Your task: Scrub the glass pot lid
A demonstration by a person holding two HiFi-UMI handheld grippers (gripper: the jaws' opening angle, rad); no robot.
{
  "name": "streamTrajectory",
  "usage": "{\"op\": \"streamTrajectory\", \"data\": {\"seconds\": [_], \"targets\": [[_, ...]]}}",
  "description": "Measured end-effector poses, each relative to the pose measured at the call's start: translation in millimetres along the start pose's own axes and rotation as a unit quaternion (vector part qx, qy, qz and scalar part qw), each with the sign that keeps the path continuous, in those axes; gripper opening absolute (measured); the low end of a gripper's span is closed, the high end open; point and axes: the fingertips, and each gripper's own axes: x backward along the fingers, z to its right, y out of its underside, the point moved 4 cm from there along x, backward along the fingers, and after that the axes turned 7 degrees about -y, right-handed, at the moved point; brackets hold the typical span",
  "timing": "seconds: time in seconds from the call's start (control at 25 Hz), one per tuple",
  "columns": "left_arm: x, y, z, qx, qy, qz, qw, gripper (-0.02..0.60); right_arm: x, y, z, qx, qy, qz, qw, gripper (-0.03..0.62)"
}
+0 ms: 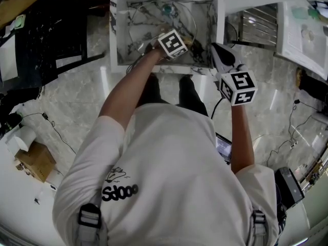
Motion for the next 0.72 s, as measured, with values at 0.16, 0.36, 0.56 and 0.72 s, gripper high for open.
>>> {"op": "streamTrajectory", "data": {"seconds": [0.16, 0.36, 0.56, 0.72], "targets": [[-3.6, -20.1, -21.6, 0.003, -0.044, 0.032, 0.9985, 0.058, 6.6, 6.0, 5.3, -0.014, 0.014, 0.002, 1.000, 0.003], [-14.7, -35.8, -50.8, -0.011, -0.122, 0.054, 0.9910, 0.057, 14.8, 7.5, 15.1, -0.024, 0.029, 0.002, 0.999, 0.003], [-11.5, -32.5, -84.7, -0.017, -0.199, 0.046, 0.9788, 0.058, 14.5, 5.6, 23.3, -0.027, 0.034, 0.000, 0.999, 0.003], [2.3, -31.8, -108.6, -0.014, -0.241, 0.047, 0.9693, 0.058, 8.0, 1.1, 25.0, -0.025, 0.026, -0.002, 0.999, 0.003]]}}
